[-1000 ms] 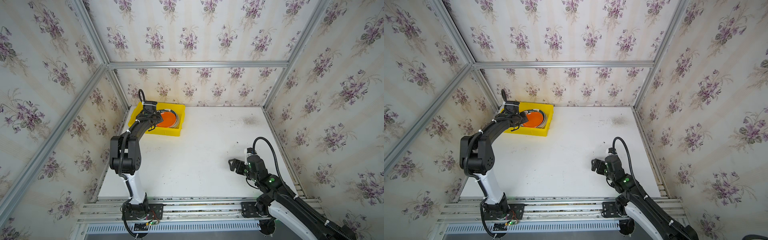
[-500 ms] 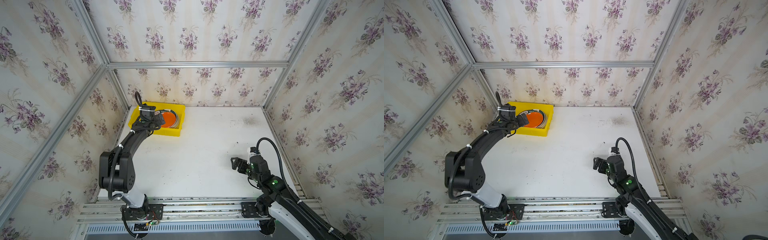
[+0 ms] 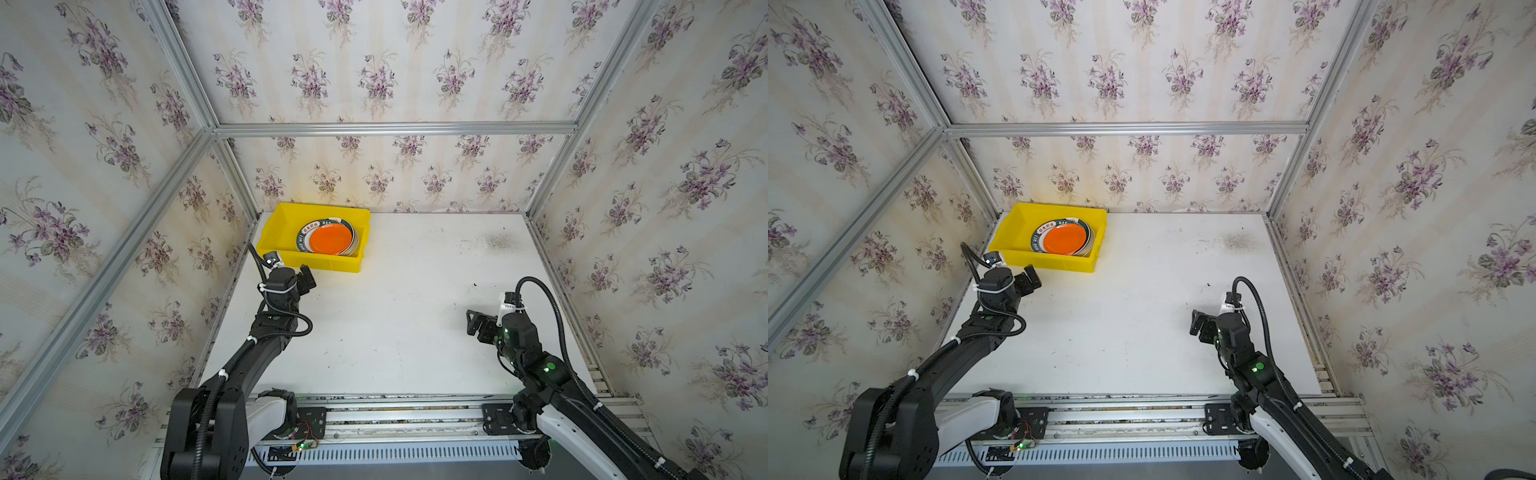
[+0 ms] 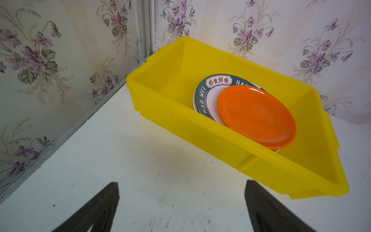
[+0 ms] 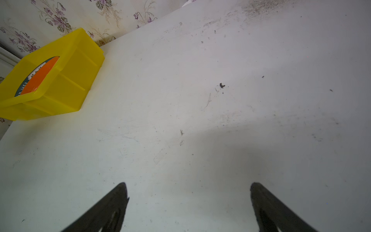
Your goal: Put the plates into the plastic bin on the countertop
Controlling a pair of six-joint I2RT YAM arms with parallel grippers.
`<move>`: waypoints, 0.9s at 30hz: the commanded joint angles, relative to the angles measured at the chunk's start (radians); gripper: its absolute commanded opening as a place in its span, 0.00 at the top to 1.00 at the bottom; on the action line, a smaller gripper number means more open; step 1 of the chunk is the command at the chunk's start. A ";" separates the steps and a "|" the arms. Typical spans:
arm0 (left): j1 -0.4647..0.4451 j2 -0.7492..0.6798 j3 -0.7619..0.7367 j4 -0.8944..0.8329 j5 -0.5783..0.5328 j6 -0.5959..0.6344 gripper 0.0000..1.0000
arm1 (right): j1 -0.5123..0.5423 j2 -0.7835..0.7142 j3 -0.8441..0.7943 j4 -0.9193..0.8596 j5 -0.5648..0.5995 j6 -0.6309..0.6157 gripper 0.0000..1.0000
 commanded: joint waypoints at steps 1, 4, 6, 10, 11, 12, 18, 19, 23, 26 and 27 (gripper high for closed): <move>0.003 0.006 -0.026 0.111 -0.054 0.061 0.00 | -0.001 0.046 -0.007 0.220 0.063 -0.081 0.03; 0.006 0.050 -0.020 0.111 -0.038 0.087 0.00 | -0.001 0.113 0.006 0.293 0.144 -0.116 0.03; 0.009 0.083 -0.030 0.163 -0.022 0.123 0.00 | -0.001 0.157 0.023 0.320 0.201 -0.139 0.03; 0.013 0.162 -0.040 0.250 -0.088 0.140 0.00 | -0.001 0.243 0.027 0.423 0.290 -0.199 0.03; 0.018 0.165 -0.037 0.252 -0.112 0.130 0.00 | -0.001 0.260 0.024 0.444 0.323 -0.211 0.03; 0.024 0.165 -0.051 0.271 -0.112 0.121 0.00 | -0.001 0.271 0.022 0.462 0.359 -0.220 0.03; 0.010 0.139 -0.193 0.536 0.040 0.214 0.00 | -0.027 0.295 -0.068 0.746 0.497 -0.275 0.05; 0.001 0.144 -0.192 0.546 0.057 0.232 0.00 | -0.029 0.312 -0.067 0.789 0.514 -0.333 0.05; -0.012 0.157 -0.181 0.535 0.079 0.257 0.00 | -0.055 0.398 -0.037 0.884 0.552 -0.496 0.04; -0.011 0.158 -0.182 0.543 0.080 0.258 0.00 | -0.075 0.525 -0.013 0.963 0.558 -0.601 0.03; -0.011 0.160 -0.182 0.542 0.079 0.258 0.00 | -0.078 0.568 -0.011 0.997 0.569 -0.635 0.03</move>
